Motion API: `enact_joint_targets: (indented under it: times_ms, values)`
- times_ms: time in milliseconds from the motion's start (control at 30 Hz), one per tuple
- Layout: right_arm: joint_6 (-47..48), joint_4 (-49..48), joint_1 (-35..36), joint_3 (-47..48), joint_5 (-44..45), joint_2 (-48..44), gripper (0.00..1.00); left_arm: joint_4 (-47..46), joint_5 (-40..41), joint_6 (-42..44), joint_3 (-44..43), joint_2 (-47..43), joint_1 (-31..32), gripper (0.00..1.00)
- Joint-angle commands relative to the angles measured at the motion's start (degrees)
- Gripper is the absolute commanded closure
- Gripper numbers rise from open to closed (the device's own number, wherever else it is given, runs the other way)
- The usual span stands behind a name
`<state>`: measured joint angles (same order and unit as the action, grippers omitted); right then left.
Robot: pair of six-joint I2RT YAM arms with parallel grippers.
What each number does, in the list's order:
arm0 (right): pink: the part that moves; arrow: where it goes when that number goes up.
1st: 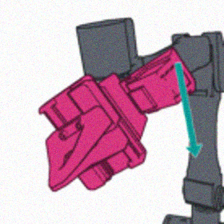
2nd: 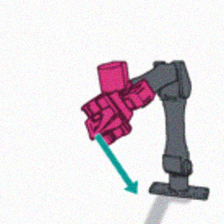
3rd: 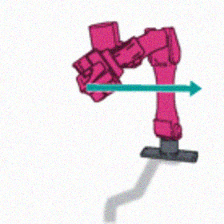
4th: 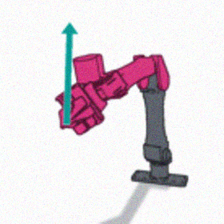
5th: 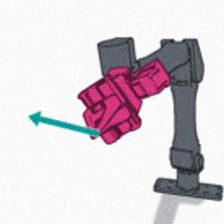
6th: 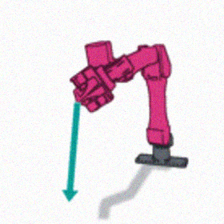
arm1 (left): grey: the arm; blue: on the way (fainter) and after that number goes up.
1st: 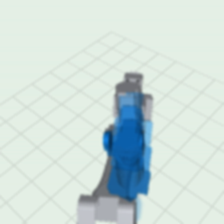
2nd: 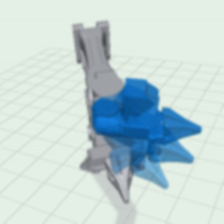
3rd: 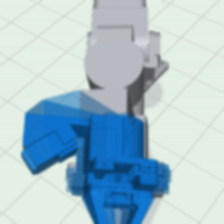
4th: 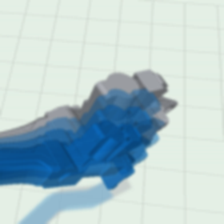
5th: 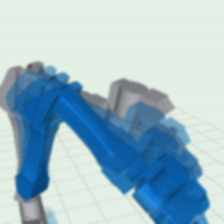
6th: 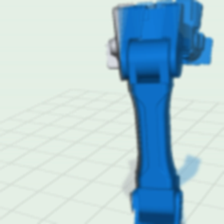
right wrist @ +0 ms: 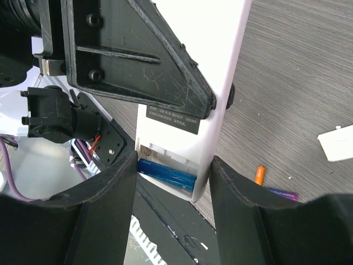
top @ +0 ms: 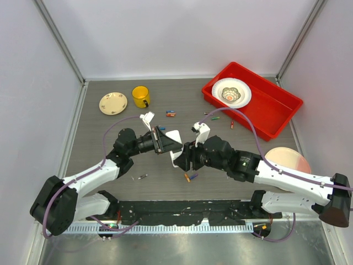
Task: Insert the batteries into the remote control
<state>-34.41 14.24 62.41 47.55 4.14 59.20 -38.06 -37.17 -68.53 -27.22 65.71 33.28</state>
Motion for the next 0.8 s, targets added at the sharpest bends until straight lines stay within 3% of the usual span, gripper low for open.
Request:
enact_joint_targets:
  times_ms: [0,767]
  values:
    - [2.33,6.93,-0.10,0.26,-2.47,1.88,0.99,-4.39,-2.47,-1.78,-3.71,-2.08,-1.11,1.00]
    - [5.76,15.55,2.27,3.25,1.66,6.89,0.99,-6.41,-5.63,-4.68,-8.02,0.47,-4.54,1.00]
